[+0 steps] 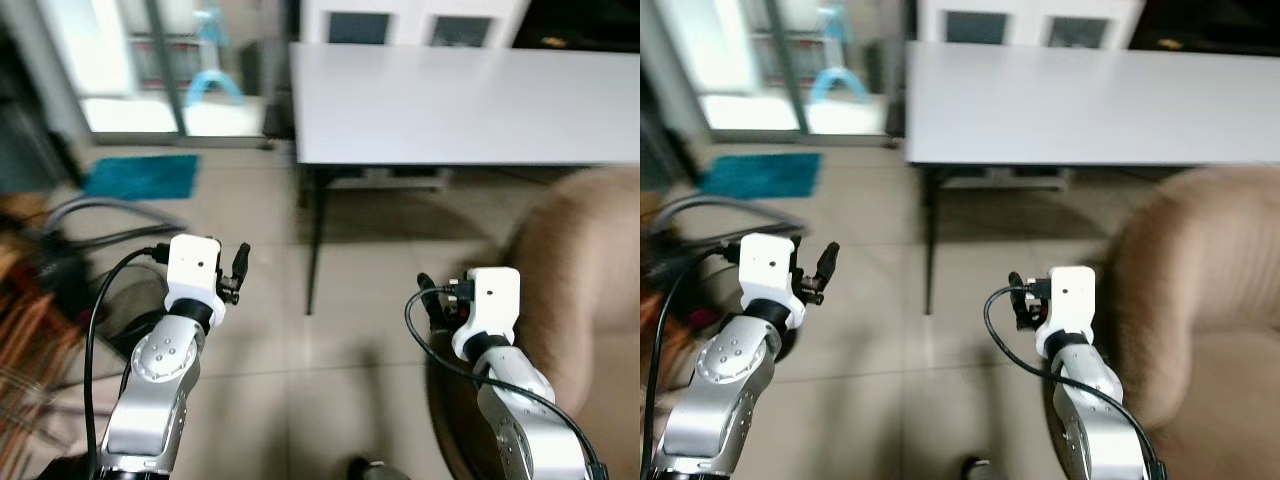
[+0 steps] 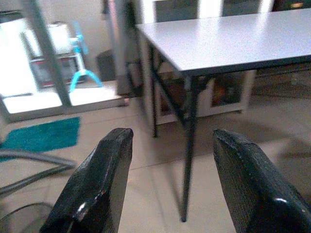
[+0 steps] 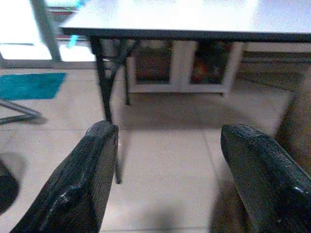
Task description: Move the pillow to the sofa from floor
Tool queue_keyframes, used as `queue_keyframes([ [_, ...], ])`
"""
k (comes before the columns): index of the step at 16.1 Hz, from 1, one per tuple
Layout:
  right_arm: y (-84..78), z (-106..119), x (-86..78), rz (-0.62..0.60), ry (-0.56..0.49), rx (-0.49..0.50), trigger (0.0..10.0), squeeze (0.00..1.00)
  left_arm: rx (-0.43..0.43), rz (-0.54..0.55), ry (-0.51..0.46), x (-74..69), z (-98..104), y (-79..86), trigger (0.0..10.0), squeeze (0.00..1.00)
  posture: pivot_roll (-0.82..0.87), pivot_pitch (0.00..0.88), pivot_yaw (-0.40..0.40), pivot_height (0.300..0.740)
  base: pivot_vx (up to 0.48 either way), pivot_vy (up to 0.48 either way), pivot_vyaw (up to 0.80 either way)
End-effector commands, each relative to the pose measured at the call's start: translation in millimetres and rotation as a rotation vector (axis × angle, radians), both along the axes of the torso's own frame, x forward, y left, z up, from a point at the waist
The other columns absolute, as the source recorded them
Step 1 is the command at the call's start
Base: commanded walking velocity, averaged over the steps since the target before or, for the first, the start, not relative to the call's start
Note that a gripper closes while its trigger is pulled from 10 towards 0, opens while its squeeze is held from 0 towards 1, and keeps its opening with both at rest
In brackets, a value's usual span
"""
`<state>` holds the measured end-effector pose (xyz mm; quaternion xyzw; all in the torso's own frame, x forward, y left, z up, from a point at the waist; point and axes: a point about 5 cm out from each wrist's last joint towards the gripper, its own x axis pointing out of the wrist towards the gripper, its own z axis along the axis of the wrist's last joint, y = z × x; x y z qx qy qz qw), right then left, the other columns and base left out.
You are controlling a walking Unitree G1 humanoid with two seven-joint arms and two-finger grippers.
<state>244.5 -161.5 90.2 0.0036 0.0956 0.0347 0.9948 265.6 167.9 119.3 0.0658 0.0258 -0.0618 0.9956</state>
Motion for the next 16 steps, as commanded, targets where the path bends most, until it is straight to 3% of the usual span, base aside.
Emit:
queue_keyframes([
  [1,-4.6,3.4,-0.9,-0.028,-0.003,-0.009,10.0,0.00,0.012,-0.018,-0.003,2.9,0.2,-1.5,10.0,0.00,-0.02,0.011,0.001,0.740,0.000,0.000,-0.74],
  [10,-7.9,3.9,-7.1,-0.085,0.005,-0.026,10.0,0.00,0.020,-0.079,-0.026,13.4,7.8,-6.0,10.0,0.00,-0.04,0.003,0.057,0.740,0.000,0.000,-0.74],
  [16,-9.5,4.3,-9.8,-0.055,0.024,-0.063,10.0,0.00,-0.002,-0.071,-0.023,9.1,3.0,-9.6,10.0,0.00,-0.05,0.003,0.016,0.740,0.000,0.000,-0.74],
])
